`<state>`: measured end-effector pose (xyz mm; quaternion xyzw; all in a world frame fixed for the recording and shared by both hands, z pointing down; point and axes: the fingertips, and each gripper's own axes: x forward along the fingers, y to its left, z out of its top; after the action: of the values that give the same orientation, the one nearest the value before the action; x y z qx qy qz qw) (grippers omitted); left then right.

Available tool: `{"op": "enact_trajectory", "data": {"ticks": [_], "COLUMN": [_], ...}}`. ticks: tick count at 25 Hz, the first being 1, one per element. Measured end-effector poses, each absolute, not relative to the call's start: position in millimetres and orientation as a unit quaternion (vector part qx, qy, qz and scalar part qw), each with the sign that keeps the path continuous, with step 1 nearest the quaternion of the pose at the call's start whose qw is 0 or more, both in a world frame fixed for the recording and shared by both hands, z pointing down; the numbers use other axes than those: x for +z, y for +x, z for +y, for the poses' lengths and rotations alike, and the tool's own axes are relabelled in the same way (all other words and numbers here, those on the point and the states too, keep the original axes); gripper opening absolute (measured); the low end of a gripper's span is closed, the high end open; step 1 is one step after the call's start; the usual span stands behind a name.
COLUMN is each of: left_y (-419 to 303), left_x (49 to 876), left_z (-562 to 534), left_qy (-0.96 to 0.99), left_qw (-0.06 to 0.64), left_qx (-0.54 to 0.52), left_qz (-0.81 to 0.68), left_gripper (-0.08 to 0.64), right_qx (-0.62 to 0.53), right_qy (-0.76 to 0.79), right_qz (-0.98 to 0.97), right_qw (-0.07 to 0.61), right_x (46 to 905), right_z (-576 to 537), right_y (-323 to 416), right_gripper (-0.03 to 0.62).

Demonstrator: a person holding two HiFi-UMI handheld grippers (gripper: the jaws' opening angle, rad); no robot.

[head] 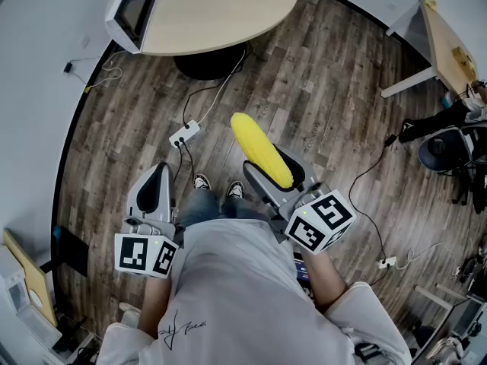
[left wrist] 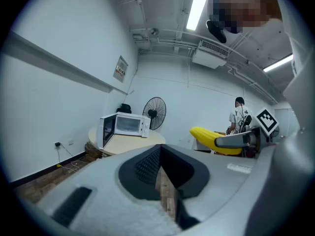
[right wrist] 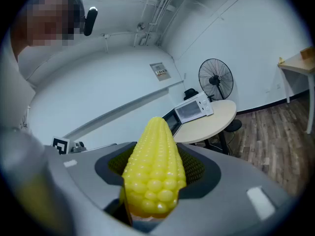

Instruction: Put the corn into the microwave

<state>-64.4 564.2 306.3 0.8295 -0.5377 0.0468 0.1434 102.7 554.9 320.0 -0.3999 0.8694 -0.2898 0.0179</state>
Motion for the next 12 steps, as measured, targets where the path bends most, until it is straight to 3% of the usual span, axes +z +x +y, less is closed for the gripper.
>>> {"op": "enact_trajectory", "data": {"ticks": [12], "left_y": [-59], "left_x": [311], "left_z": [555], "left_qy": [0.829], "left_qw": [0.148], "left_qx": [0.050], "left_qz": [-0.537], "left_gripper": [-0.011], "right_qx": [-0.290], "right_qy": [-0.392], "right_qz": [0.872], "right_qw": [0.046], "right_x": [311], "right_z": [549], "right_y": [110], "right_gripper": [0.267]}}
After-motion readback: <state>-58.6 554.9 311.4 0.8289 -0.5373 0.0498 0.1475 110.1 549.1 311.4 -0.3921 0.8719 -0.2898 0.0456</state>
